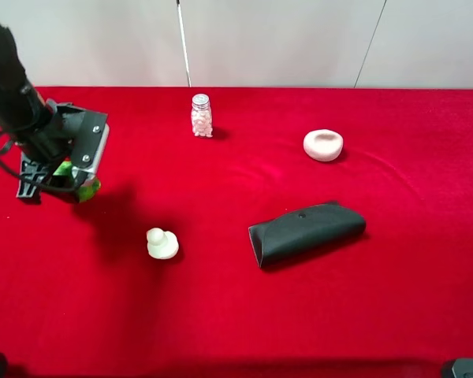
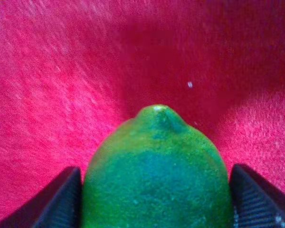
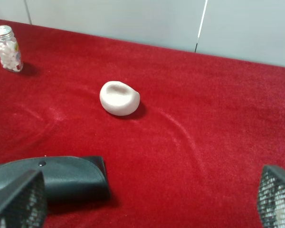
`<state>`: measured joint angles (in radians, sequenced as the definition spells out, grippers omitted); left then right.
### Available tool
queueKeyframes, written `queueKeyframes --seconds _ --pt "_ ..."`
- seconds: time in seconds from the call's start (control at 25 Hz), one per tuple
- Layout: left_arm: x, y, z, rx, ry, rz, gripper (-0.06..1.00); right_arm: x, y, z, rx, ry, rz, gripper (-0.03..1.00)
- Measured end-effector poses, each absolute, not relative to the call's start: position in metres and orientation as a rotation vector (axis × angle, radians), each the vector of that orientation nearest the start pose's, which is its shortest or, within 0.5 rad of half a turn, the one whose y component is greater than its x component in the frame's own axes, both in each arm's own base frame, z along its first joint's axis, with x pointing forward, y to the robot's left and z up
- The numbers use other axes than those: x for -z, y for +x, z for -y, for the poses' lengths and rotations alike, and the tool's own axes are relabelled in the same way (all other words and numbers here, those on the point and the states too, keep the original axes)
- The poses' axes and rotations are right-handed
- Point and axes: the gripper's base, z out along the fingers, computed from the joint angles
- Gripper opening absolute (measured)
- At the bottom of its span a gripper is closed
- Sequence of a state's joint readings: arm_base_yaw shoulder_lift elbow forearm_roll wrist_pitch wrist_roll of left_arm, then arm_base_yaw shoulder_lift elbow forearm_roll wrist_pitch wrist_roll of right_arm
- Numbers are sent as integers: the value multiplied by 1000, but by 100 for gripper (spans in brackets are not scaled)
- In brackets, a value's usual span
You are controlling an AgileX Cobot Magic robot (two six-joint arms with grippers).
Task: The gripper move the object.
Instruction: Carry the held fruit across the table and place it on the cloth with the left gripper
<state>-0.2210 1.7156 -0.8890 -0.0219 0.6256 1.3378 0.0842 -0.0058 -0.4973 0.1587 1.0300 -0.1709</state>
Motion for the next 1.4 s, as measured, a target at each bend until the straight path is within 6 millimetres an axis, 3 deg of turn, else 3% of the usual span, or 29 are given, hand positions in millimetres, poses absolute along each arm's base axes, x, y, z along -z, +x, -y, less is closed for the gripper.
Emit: queueKeyframes --seconds 0.32,0.64,0.84,1.16,1.4 --pt "-186 308 103 -182 2035 -2010 61 -280 -6 -12 -134 -259 -1986 69" --pt "-203 309 140 -202 2071 -1854 61 -280 -6 -12 -134 -259 -1986 69" --pt "-197 311 172 -159 2106 -1782 61 -280 -6 -12 -134 -259 -1986 69" --pt "-180 322 248 -88 2233 -1641 61 -280 -6 -12 -136 -259 -1986 69" --pt "-171 327 294 -54 2314 -1564 61 -280 -6 -12 -136 -259 -1986 69"
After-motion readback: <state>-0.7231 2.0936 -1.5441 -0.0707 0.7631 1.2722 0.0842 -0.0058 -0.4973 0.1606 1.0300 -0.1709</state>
